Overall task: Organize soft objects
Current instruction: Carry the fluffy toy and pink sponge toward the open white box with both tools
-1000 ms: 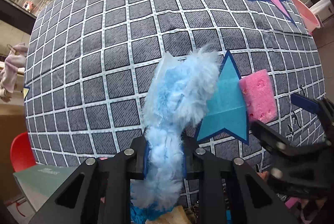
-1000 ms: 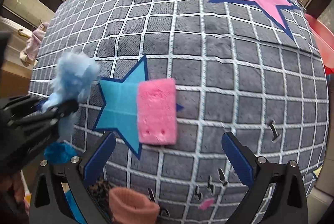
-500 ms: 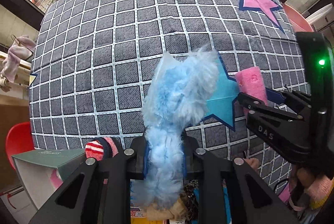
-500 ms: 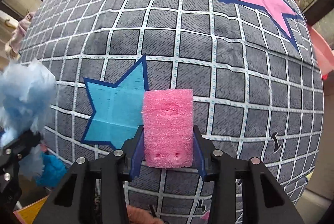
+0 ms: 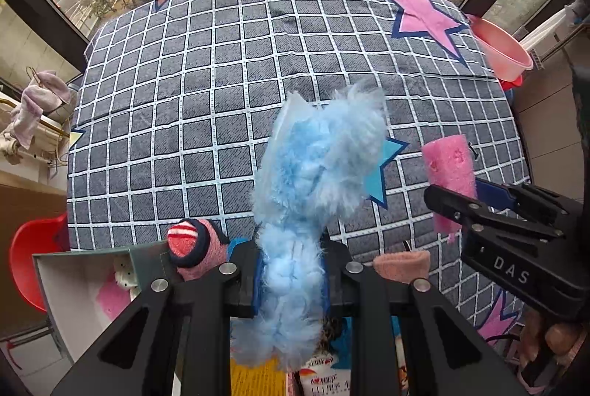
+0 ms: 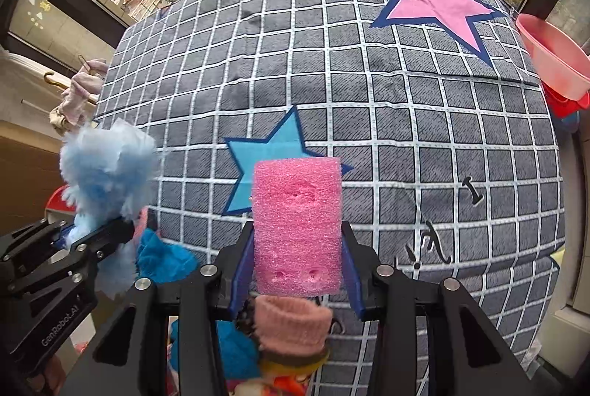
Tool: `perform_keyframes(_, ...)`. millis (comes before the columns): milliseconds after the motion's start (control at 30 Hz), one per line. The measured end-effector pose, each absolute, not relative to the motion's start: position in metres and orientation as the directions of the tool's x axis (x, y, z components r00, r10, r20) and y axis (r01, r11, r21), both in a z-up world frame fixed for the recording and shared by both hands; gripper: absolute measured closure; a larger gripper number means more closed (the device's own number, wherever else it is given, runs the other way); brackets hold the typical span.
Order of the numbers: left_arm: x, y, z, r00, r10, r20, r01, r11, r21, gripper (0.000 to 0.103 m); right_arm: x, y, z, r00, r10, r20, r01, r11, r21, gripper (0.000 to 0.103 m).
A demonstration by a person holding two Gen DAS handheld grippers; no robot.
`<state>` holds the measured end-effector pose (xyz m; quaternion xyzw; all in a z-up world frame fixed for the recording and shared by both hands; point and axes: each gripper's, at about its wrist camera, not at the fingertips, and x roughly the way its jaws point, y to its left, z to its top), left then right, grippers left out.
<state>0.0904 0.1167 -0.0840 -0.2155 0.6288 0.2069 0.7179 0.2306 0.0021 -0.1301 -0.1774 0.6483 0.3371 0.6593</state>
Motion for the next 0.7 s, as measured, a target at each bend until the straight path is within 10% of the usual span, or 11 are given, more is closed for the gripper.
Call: perform_keyframes(700, 0.013, 0.055, -0.054, 0.170, -0.030, -0.985, -0.444, 0.890, -0.103, 0.078, 0.115, -0.044, -0.067, -0.110, 0.213, -0.971, -0.669, 0.706, 0.231, 0.059)
